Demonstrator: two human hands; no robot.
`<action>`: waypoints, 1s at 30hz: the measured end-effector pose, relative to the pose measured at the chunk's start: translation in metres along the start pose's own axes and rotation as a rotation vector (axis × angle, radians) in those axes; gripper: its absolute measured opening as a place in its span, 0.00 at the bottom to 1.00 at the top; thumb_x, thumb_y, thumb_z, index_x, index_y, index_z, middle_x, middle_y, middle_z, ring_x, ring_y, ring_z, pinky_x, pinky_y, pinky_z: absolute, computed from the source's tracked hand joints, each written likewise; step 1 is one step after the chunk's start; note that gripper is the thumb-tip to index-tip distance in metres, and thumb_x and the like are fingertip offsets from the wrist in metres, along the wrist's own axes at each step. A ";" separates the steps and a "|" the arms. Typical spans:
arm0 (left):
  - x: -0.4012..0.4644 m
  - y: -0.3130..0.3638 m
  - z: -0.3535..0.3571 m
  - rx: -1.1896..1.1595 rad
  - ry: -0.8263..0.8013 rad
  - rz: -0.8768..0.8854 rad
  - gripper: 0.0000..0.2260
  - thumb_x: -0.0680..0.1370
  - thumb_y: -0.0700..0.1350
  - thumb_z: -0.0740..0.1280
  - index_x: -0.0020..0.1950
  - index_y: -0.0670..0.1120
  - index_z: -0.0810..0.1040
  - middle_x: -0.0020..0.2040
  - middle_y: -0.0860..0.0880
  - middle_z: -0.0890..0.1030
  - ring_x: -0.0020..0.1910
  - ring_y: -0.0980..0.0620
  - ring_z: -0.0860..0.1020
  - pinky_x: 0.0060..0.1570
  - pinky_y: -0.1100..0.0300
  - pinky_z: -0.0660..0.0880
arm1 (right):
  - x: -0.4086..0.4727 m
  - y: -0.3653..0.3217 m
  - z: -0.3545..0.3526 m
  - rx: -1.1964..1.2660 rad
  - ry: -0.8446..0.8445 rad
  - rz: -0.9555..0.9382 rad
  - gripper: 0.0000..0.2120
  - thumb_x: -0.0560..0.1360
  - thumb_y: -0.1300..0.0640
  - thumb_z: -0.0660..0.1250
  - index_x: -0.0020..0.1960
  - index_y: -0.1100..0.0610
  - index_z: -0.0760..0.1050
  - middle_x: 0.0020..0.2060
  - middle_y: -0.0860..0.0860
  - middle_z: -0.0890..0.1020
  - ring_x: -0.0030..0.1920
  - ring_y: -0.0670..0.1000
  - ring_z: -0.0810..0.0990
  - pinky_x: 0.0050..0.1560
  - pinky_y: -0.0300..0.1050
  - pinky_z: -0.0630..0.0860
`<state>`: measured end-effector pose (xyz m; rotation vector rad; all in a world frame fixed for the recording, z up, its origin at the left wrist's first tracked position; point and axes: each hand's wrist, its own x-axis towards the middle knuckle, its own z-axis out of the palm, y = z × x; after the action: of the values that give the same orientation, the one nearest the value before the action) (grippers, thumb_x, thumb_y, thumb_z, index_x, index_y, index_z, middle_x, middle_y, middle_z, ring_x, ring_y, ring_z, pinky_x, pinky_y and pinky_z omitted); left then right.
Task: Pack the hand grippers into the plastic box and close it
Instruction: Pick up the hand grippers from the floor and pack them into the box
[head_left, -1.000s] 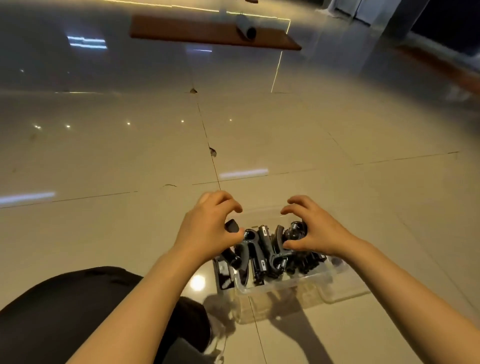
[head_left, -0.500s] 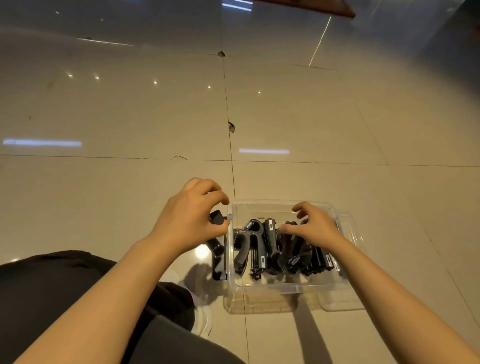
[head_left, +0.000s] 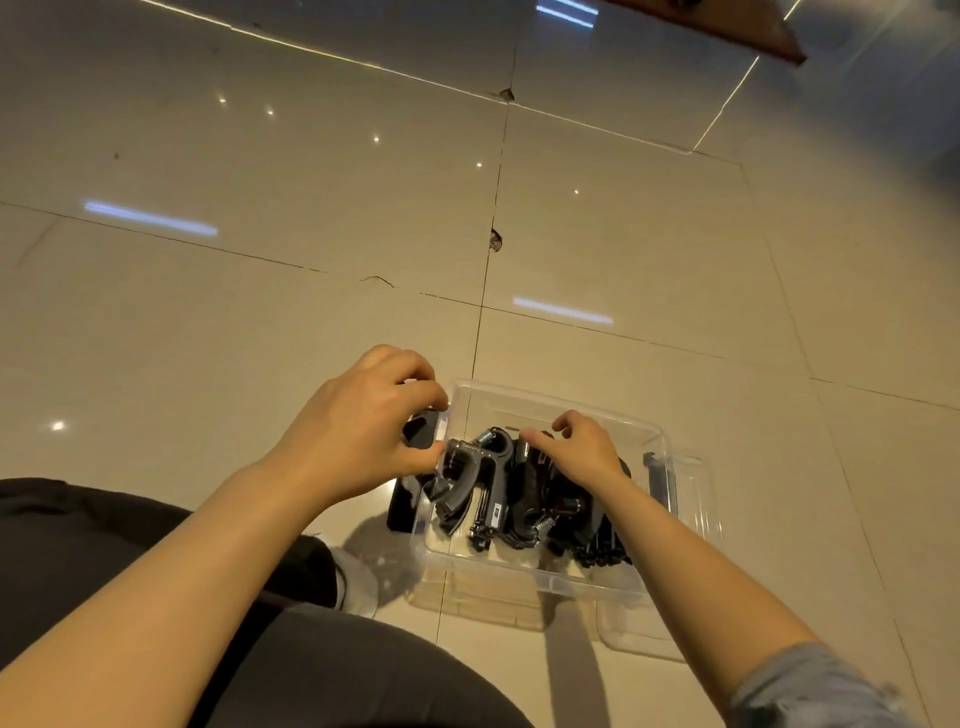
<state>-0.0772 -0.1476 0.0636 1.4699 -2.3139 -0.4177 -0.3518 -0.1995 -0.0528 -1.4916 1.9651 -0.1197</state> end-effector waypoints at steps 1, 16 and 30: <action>-0.005 -0.003 0.001 0.010 -0.013 -0.027 0.13 0.67 0.52 0.73 0.49 0.51 0.81 0.50 0.53 0.77 0.54 0.51 0.73 0.38 0.56 0.75 | 0.005 0.003 0.002 -0.019 0.013 -0.024 0.28 0.70 0.34 0.65 0.58 0.57 0.73 0.56 0.53 0.76 0.55 0.53 0.75 0.49 0.45 0.71; 0.004 -0.005 0.006 0.013 -0.109 -0.083 0.13 0.69 0.48 0.71 0.53 0.50 0.81 0.51 0.51 0.78 0.54 0.49 0.73 0.44 0.57 0.72 | 0.000 0.039 0.045 -0.534 0.084 -0.490 0.31 0.74 0.45 0.66 0.72 0.54 0.62 0.65 0.58 0.70 0.66 0.60 0.67 0.63 0.58 0.69; 0.018 0.000 0.006 -0.164 0.033 -0.147 0.21 0.66 0.58 0.68 0.56 0.52 0.80 0.53 0.55 0.79 0.57 0.54 0.73 0.55 0.63 0.67 | -0.024 0.017 0.032 -0.223 0.112 -0.431 0.27 0.75 0.46 0.65 0.72 0.49 0.63 0.70 0.53 0.64 0.71 0.54 0.60 0.70 0.55 0.59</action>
<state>-0.0874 -0.1633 0.0607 1.5580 -2.0984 -0.6037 -0.3454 -0.1628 -0.0743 -2.0814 1.7560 -0.1767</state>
